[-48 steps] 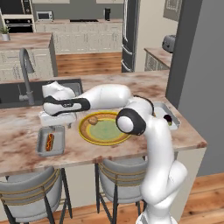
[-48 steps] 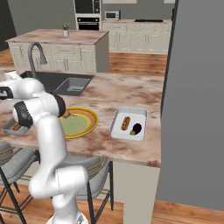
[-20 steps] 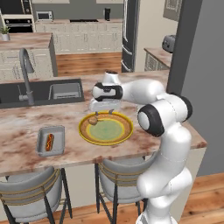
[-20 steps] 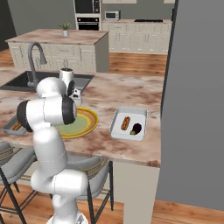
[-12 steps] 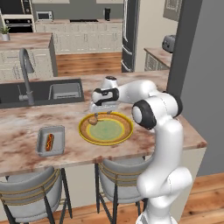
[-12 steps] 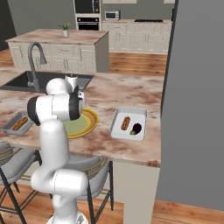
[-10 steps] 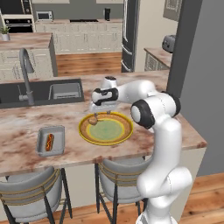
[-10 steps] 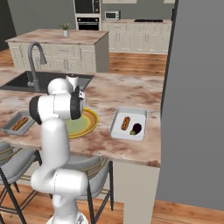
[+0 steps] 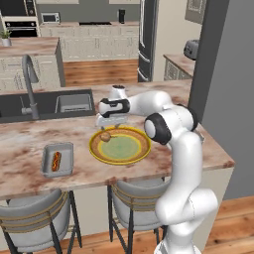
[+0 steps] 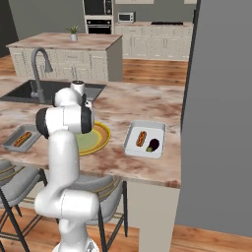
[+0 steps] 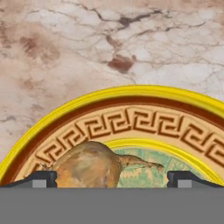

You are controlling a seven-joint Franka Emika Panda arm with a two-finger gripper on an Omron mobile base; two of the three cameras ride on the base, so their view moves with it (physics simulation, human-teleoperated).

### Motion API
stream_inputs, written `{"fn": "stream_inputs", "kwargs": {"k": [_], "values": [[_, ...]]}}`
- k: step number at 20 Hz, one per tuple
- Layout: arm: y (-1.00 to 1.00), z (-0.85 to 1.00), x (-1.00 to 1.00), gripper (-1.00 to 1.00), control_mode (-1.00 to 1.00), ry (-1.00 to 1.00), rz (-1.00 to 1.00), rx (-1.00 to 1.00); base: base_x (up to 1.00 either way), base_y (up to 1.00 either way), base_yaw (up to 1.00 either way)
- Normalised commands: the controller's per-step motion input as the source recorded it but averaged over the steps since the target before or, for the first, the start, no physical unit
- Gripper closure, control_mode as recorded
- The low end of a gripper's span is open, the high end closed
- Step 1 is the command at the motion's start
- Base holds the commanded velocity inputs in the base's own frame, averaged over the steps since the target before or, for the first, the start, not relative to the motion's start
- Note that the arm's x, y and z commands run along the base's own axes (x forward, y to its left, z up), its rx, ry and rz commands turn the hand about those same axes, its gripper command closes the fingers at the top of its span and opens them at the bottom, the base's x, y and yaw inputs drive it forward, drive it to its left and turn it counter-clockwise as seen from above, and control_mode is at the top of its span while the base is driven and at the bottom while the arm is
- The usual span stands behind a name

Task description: Place one cooked food and one vegetable from the large plate to each tupperware container.

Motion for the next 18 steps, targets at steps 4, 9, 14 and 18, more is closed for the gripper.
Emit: {"fn": "stream_inputs", "kwargs": {"k": [4,9,14,18], "values": [[0.03,-0.11,0.0,-1.0,-1.0,0.0,0.0,0.0,0.0,0.0,0.0],[0.05,-0.16,-0.17,-1.0,-1.0,0.0,0.01,0.0,0.0,0.0,0.0],[0.07,-0.16,-0.15,-1.0,-1.0,0.03,0.01,0.0,0.0,0.0,0.0],[0.0,-0.13,-0.11,-1.0,-1.0,0.06,0.0,0.0,0.0,0.0,0.0]]}}
